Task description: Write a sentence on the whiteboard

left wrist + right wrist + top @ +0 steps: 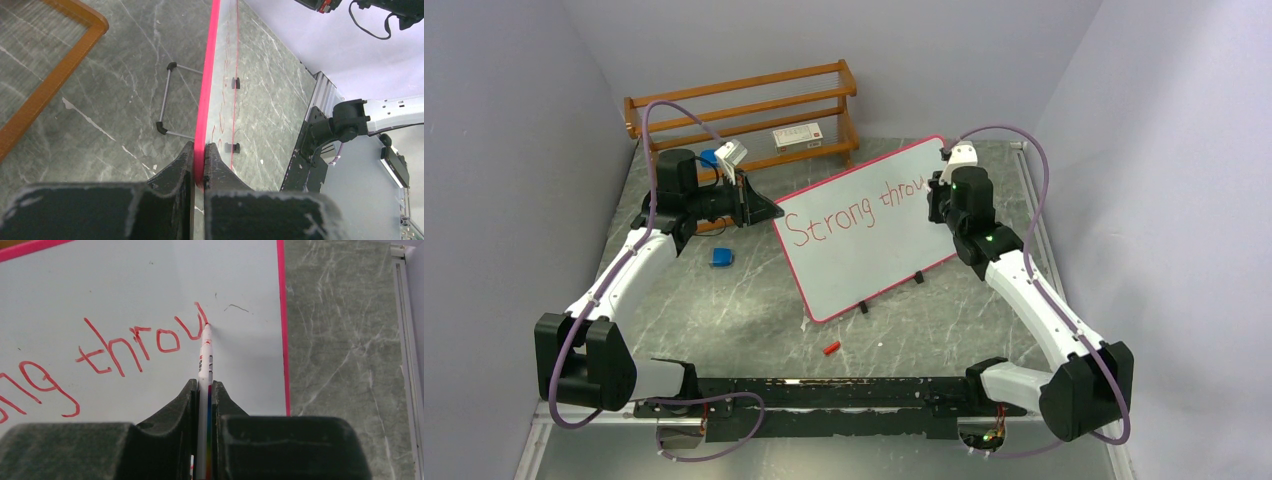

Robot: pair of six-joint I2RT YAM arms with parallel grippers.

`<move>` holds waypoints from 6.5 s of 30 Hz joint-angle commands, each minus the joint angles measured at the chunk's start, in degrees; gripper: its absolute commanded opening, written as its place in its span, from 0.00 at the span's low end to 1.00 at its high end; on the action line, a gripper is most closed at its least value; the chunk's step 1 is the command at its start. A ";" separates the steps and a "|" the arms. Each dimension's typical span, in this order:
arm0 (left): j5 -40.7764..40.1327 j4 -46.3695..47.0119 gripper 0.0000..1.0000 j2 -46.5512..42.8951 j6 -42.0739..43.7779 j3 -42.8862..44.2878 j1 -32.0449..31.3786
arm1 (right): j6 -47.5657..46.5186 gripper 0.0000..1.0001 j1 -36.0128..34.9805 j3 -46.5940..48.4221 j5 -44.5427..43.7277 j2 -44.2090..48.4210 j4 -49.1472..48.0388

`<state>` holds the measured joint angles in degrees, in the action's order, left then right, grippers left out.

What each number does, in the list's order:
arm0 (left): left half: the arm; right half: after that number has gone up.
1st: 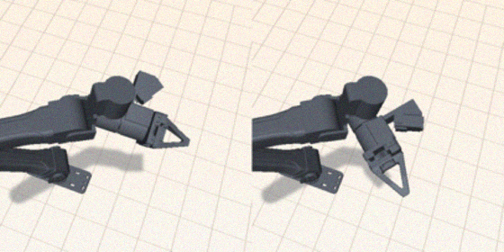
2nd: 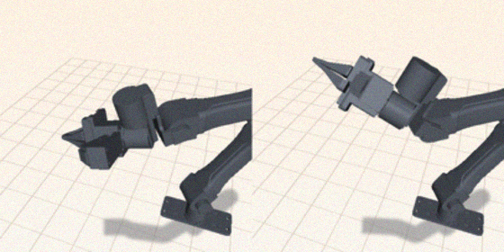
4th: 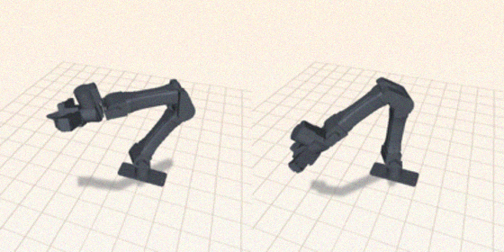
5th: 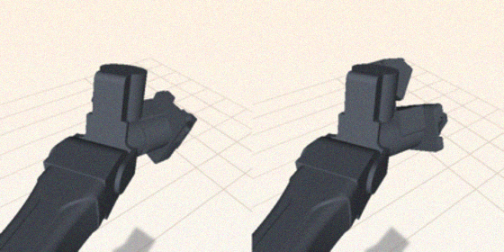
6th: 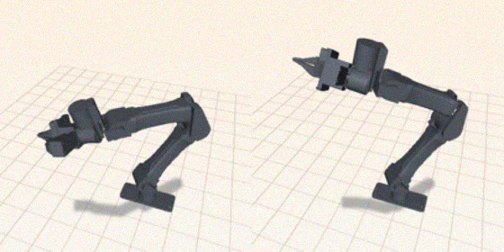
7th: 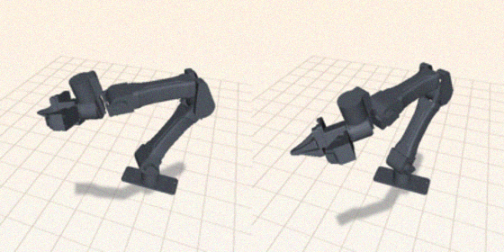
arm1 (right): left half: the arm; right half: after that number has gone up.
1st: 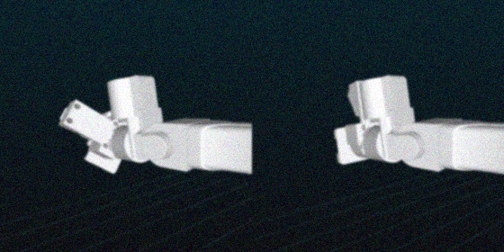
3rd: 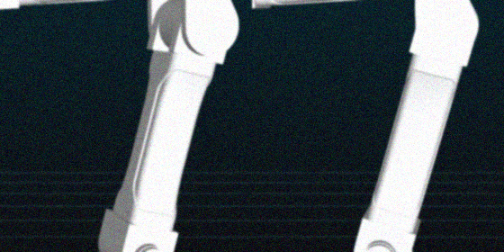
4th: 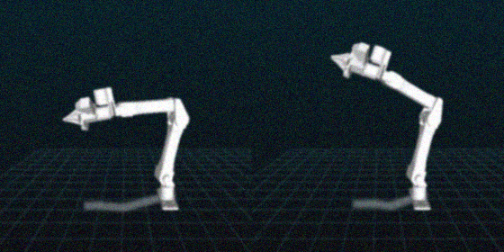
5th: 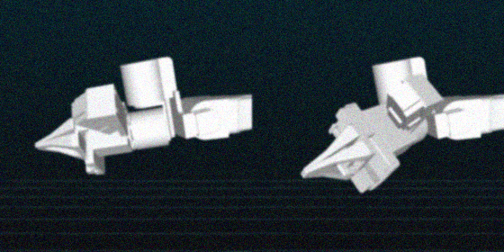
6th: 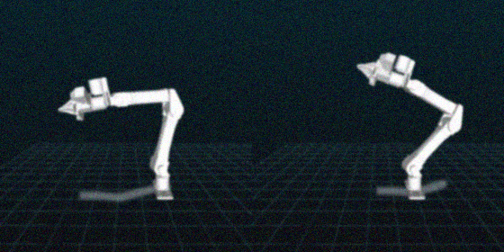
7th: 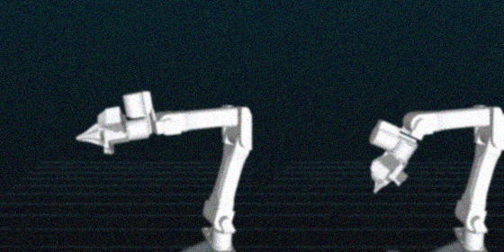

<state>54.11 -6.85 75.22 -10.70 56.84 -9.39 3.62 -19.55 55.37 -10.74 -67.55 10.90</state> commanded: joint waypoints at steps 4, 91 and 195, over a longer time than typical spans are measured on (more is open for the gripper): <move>-3.12 -4.75 0.05 1.37 4.45 -0.81 -1.77 | 0.69 0.00 0.48 -1.76 -0.56 1.14 1.34; -3.74 -5.23 0.05 1.42 4.63 -0.50 -1.75 | 0.16 0.00 6.47 1.04 10.55 -0.07 -0.44; -3.92 -5.02 0.05 0.99 4.41 -0.74 -1.77 | 3.68 0.00 6.56 -3.74 10.44 2.80 3.16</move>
<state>53.76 -7.31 75.20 -10.33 57.01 -9.41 6.85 -13.19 51.31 -3.62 -65.39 12.75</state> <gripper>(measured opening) 0.081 0.133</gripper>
